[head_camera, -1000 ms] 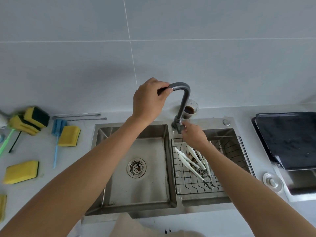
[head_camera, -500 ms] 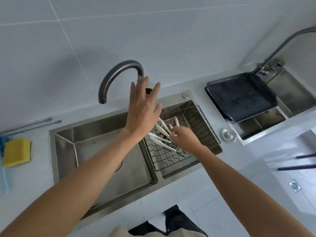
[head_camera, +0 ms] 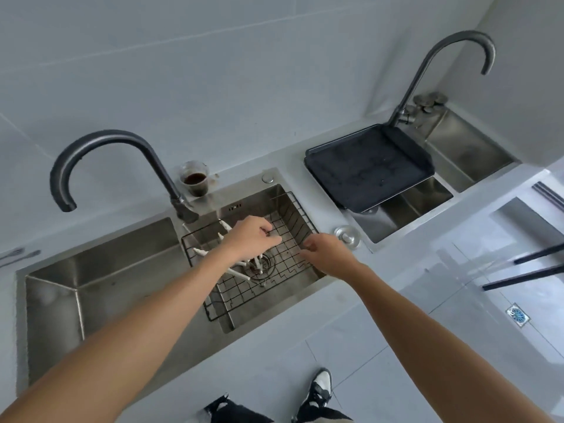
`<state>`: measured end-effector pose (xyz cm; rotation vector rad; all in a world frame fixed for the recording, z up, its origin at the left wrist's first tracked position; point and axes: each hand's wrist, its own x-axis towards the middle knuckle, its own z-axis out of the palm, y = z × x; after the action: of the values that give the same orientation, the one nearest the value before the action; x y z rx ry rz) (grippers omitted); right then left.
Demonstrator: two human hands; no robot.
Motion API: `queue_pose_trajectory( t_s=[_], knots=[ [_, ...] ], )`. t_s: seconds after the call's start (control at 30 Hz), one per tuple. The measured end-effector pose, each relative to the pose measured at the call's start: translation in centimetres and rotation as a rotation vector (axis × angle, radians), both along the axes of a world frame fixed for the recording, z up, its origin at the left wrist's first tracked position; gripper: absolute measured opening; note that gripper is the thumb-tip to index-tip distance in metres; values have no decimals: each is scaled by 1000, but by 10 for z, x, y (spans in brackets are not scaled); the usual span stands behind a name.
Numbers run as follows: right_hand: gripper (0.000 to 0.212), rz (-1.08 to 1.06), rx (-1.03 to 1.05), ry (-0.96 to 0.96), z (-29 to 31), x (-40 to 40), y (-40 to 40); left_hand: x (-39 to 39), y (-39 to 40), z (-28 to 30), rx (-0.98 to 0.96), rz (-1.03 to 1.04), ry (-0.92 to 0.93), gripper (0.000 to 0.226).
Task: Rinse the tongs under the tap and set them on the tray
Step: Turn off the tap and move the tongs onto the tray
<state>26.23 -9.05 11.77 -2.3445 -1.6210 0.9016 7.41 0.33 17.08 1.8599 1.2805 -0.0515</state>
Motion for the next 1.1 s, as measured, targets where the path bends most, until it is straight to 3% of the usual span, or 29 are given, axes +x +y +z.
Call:
queue_pose_trajectory(
  t_s=[0.13, 0.3, 0.4, 0.53, 0.67, 0.8, 0.87, 1.0, 1.1],
  knots=[
    [30, 0, 14, -1, 0, 48, -10, 39, -20, -24, -77, 154, -39, 32],
    [40, 14, 13, 27, -11, 74, -7, 55, -31, -52, -120, 377, -72, 58],
    [40, 20, -20, 56, -24, 69, 5, 50, -29, -70, -129, 509, -70, 58],
    [42, 30, -67, 131, -46, 49, 30, 36, -17, -95, -136, 632, -43, 39],
    [48, -5, -108, 255, -67, 18, 54, 20, -9, -115, -165, 729, -21, 54],
    [35, -48, -181, 315, -95, -14, 77, 6, 1, -142, -272, 801, -25, 34],
    [40, -97, -211, 339, -110, -29, 87, 1, 5, -156, -350, 835, -75, 31],
    [39, -222, -273, 434, -133, -51, 105, -8, 17, -175, -445, 904, -157, 2],
    [30, -249, -313, 428, -147, -61, 116, -12, 23, -185, -472, 921, -145, 9]
  ],
)
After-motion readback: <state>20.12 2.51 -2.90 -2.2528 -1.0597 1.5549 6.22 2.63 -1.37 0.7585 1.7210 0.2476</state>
